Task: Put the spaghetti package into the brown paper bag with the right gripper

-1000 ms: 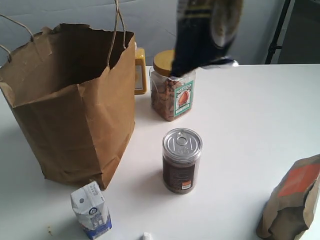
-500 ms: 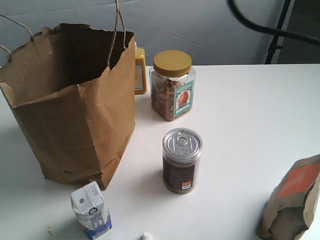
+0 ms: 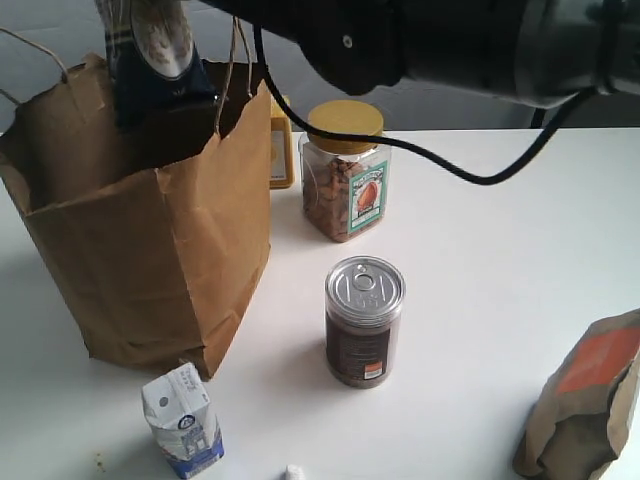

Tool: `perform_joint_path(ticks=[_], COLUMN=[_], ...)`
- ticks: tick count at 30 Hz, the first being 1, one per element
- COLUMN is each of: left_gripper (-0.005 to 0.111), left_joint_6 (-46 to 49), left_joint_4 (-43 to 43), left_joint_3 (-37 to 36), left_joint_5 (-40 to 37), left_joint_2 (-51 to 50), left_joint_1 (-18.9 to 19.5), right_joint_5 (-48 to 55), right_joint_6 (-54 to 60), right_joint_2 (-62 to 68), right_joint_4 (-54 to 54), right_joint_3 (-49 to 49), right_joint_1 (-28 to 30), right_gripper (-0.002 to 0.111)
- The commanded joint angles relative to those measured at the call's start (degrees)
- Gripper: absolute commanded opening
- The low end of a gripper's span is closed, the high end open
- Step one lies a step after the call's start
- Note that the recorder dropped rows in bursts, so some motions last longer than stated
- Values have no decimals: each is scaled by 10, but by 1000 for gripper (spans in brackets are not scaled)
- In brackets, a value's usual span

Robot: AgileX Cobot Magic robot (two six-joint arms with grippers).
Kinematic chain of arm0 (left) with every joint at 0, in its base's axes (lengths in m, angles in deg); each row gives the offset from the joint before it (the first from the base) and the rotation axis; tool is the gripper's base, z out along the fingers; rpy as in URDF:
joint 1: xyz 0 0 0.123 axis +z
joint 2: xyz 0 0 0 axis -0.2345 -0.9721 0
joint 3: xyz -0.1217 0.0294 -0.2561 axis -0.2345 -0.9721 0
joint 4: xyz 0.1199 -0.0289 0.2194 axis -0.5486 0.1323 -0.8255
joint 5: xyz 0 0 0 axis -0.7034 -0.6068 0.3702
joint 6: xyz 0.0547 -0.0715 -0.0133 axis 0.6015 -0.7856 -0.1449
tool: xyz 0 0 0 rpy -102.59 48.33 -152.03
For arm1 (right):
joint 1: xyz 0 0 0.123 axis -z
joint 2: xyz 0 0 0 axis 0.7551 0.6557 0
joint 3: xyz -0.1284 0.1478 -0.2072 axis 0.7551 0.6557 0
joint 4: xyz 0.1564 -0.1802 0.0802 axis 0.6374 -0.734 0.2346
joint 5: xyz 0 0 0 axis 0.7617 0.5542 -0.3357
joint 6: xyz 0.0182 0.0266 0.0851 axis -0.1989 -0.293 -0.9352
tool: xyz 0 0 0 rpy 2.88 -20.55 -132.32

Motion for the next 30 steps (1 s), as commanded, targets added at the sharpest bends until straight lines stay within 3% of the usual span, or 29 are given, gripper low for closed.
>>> perform_joint_path(ticks=[1, 8, 9, 11, 14, 16, 30], left_gripper=[0, 0, 0, 0, 0, 0, 0], left_joint_6=[-2, -2, -2, -2, -2, -2, -2], left_joint_4=[3, 3, 3, 3, 3, 3, 3], left_joint_3=[-3, -3, -3, -3, -3, -3, -3], left_joint_5=[4, 4, 4, 4, 4, 4, 4], left_joint_2=[-1, -1, -1, -1, -1, -1, -1], left_joint_1=[-2, -2, -2, -2, -2, -2, -2], right_joint_5=[-52, -116, -122, -125, -125, -126, -170], right_joint_6=[1, 2, 2, 2, 2, 2, 1], right_joint_2=[-3, -3, -3, -3, -3, -3, -61], right_joint_4=[-3, 27, 27, 27, 29, 29, 45], right_joint_3=[22, 129, 144, 166, 198, 210, 213], right_joint_1=[11, 11, 11, 11, 11, 11, -12], right_gripper=[0, 0, 4, 21, 58, 72, 71])
